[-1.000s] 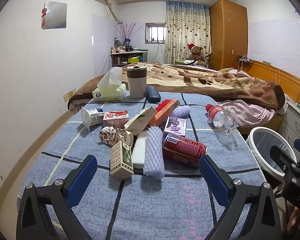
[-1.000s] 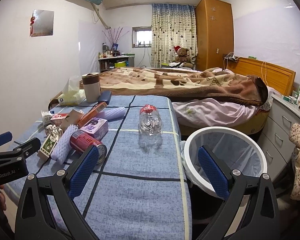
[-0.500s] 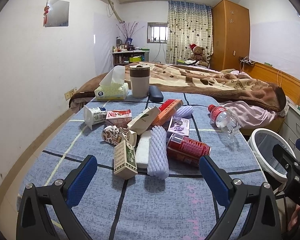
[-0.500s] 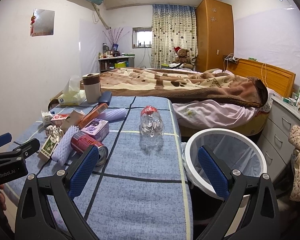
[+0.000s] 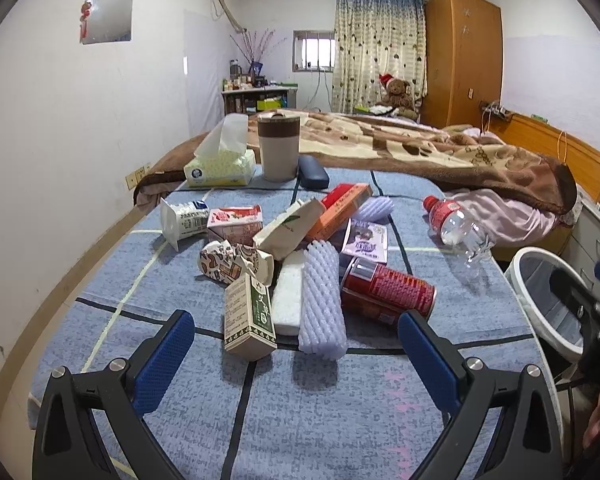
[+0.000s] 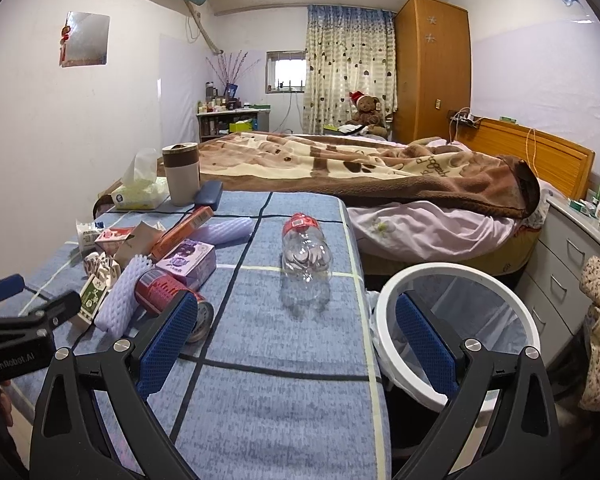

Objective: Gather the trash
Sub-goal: 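Grasp the clear red-capped bottle with the right gripper while the left gripper grasps the green box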

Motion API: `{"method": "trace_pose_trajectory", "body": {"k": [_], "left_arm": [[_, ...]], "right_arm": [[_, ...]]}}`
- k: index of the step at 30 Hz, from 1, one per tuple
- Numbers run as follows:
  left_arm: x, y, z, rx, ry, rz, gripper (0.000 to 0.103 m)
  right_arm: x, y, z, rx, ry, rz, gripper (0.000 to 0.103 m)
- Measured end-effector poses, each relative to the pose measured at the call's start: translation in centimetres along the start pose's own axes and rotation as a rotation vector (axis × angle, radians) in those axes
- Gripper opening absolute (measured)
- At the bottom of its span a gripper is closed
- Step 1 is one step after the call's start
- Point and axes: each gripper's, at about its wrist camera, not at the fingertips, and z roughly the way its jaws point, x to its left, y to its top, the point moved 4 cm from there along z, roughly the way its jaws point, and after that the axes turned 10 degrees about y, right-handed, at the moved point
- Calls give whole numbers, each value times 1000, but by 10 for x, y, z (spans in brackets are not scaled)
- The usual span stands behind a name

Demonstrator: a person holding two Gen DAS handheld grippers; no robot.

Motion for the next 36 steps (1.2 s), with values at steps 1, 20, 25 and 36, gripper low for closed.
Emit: {"method": "trace_pose_trajectory", "body": {"k": [1,20,25,36], "left_arm": [[-1,0,3,5,-1,5,103],[3,4,82,183,-98,-21,75],[-3,13,81,183,-148,-14,75],[7,9,89,196,-113,-3,75]], "right_arm": [[-2,4,6,2,3,-3,101],[-35,28,115,186,100,36,82],[-39,27,133,251,116,49,69],[-44,25,156,316,148,65,66]]}}
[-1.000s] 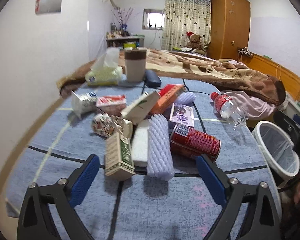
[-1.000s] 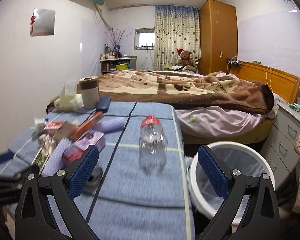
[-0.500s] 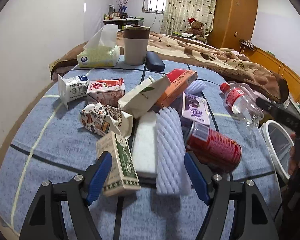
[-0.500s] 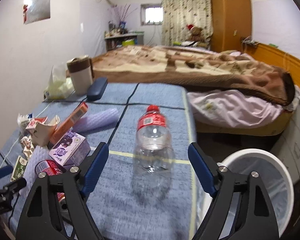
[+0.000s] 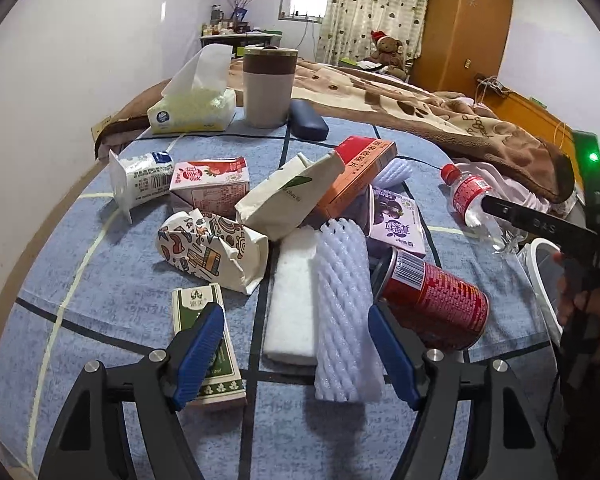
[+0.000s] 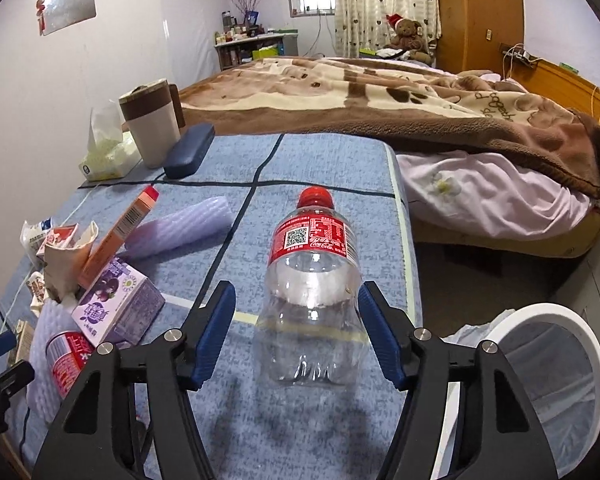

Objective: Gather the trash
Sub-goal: 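Grasp the clear red-capped bottle with the right gripper while the left gripper grasps the green box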

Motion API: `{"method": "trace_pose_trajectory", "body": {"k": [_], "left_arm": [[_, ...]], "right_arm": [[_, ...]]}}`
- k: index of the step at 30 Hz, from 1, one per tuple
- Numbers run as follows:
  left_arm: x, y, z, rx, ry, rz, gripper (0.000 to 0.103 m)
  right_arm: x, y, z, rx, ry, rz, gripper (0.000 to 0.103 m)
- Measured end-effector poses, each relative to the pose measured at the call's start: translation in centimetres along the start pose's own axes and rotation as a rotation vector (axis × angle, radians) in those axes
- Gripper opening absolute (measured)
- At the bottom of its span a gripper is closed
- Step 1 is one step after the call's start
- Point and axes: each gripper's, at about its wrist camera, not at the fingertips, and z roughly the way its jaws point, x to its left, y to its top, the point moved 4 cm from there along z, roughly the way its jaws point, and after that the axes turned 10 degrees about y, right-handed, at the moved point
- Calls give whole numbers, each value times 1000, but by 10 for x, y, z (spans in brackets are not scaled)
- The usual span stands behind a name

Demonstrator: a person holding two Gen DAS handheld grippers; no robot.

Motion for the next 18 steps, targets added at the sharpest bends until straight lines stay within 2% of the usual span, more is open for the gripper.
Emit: {"method": "trace_pose_trajectory", "body": {"k": [10,15,18], "left_arm": [[39,-1,-1,2,78,-73,75],[56,-7,-2,3,154,-90,75],[59,-11,8,48,175,-77,75]], "right_arm": [[-4,4,13,30,41,30,62],[1,1,12,28,63,41,61],[3,1,12,27,69,41,61]]}}
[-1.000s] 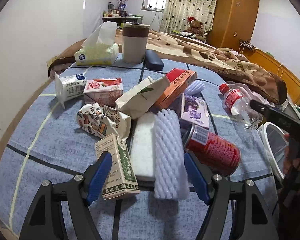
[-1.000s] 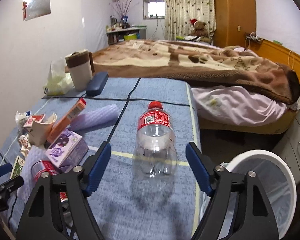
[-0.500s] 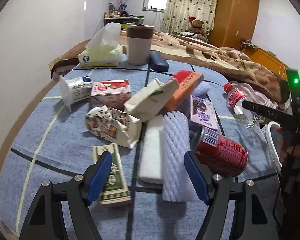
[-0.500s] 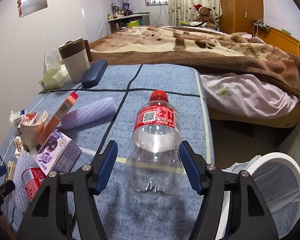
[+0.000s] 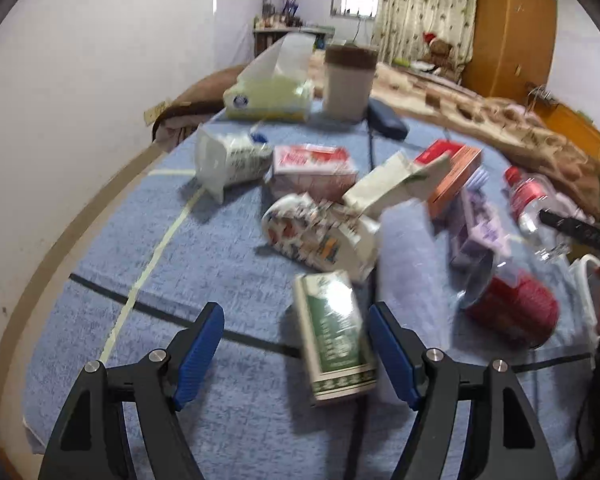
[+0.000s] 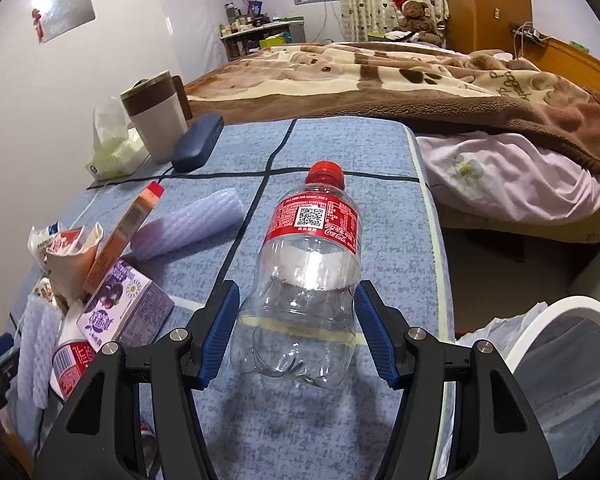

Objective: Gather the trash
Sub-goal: 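Grasp the clear red-capped bottle with the right gripper while the left gripper grasps the green box, then lift the bottle and green box and carry both toward the white mesh bin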

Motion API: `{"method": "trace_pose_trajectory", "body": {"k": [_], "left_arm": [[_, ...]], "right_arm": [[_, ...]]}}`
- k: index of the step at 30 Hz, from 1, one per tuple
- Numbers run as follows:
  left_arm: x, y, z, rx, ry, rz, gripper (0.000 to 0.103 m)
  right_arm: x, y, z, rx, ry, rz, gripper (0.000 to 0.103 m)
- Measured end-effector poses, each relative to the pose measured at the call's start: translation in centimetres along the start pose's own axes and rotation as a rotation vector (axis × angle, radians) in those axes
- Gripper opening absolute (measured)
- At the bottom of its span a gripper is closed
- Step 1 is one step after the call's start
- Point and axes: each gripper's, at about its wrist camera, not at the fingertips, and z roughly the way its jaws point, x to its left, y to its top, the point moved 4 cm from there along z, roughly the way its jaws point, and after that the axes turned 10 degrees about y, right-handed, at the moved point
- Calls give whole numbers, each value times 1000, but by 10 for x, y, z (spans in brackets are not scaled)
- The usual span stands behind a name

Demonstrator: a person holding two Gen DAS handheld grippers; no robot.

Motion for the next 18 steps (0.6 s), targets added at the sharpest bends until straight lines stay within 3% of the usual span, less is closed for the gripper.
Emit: {"method": "trace_pose_trajectory", "body": {"k": [4,7,11,13,15,18], "left_arm": [[0,-6,14,47,2,-3,74],[-1,-7,19,54,2,2,64],[0,-9,21,58,-10,1,60],[0,-7,22,51,-10,-2,44],[1,-6,20,46,-24,-8,34],[0,-4,17,30,-60,-33,32]], "right_arm": [[2,-3,-1,2,22,9,61],[6,-6,-3,4,26,2,61],[6,-9,-5,-2,34,14,61],[7,-10,-6,-4,35,15,61],[9,-13,-7,-5,39,15,61],[12,-14,-13,-20,39,10,60]]}}
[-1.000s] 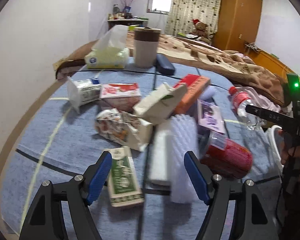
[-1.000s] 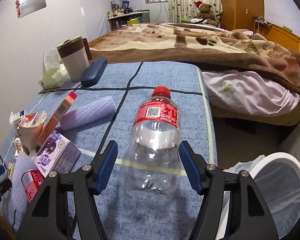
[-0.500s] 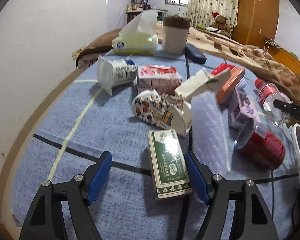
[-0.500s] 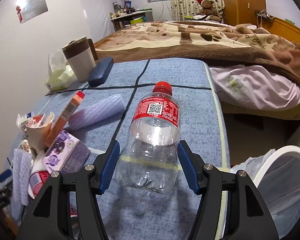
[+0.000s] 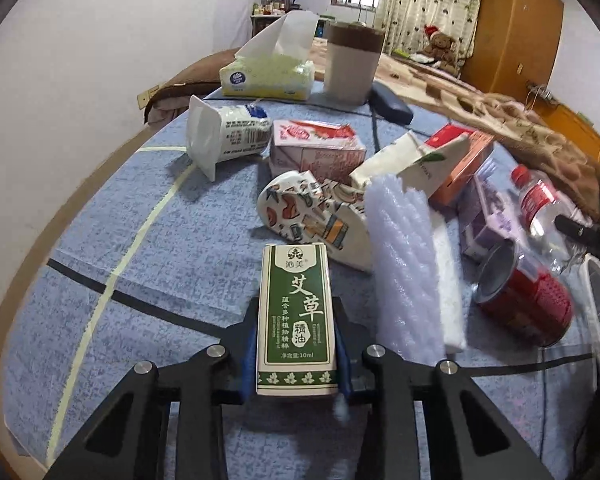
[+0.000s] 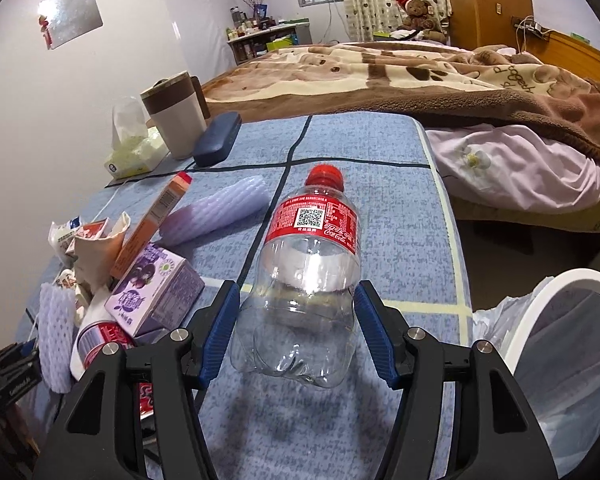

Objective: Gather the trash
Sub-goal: 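Lift the bottle and green box and carry both toward the white mesh bin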

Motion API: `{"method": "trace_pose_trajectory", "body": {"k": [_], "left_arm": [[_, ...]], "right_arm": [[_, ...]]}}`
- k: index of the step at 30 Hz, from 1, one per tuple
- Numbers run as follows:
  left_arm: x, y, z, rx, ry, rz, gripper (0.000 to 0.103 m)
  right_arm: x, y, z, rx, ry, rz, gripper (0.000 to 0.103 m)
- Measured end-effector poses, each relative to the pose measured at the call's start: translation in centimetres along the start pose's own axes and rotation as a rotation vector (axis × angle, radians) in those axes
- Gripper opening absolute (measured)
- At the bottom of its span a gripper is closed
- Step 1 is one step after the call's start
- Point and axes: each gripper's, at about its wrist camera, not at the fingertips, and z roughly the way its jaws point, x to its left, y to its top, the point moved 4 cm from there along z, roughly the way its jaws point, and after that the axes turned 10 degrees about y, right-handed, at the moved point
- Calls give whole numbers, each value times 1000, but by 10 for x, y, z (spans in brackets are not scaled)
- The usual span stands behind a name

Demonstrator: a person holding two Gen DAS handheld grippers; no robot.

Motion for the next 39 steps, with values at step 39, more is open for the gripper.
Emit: {"method": "trace_pose_trajectory", "body": {"k": [39], "left_arm": [[-10,10,-63,-146,-93,9,31]], "right_arm": [[22,-8,-16,43,44,31,64]]}}
